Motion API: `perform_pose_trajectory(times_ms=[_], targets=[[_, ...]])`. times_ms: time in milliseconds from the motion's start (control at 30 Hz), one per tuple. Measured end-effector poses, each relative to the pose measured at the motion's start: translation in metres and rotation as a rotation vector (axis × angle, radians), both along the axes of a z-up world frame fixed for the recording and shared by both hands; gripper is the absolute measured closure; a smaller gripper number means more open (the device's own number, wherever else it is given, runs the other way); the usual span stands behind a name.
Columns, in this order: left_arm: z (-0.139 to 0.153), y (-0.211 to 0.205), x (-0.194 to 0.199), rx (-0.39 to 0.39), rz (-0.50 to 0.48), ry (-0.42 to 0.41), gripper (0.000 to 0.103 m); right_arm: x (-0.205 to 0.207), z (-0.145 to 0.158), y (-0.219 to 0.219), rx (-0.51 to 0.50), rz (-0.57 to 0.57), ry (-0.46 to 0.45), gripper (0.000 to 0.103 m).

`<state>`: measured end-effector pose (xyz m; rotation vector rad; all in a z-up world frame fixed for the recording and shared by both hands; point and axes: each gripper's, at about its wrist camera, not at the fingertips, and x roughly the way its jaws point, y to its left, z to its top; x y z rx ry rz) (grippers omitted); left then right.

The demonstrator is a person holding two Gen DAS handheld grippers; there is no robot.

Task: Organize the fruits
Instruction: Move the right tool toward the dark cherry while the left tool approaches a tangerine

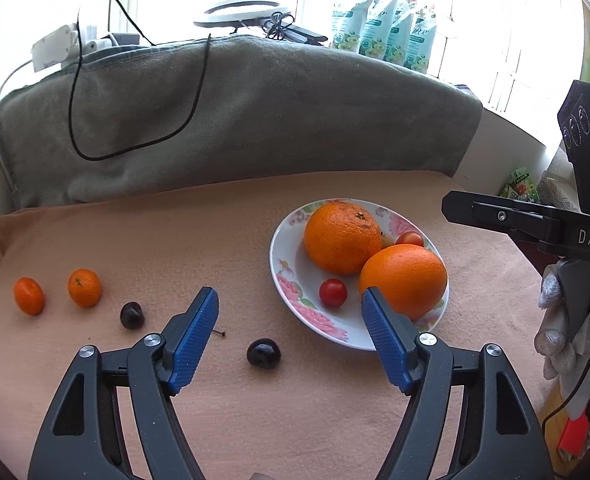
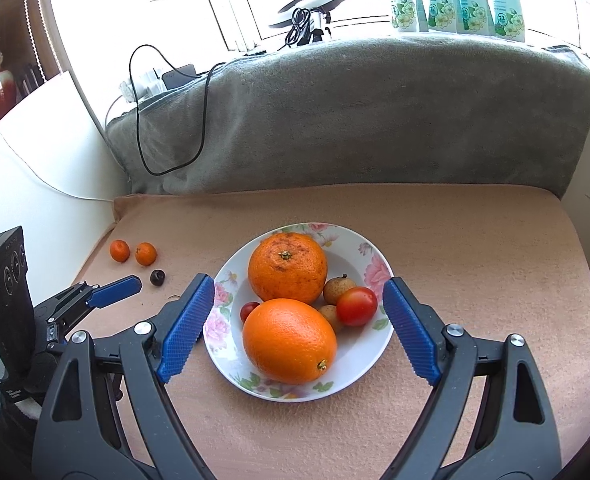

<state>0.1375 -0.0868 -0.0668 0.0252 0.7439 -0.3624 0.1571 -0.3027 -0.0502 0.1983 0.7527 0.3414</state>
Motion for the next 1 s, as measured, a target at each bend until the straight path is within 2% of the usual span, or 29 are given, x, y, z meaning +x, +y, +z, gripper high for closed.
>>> perform_pose_trajectory(times_ms=[533,833,1000], targets=[[0.002,0.062,0.008,-0.007,0.111,-0.012,0.029,-0.009,0.008,0.038,-0.025,0.039,-0.052,0.014],[0.001,0.116,0.008,0.004,0.205,-0.025,0.029,-0.020,0.015,0.080,-0.062,0.107,-0.118,0.014],[-0.003,0.142,0.007,0.016,0.244,-0.026,0.029,-0.019,0.014,0.110,-0.078,0.185,-0.108,0.014]])
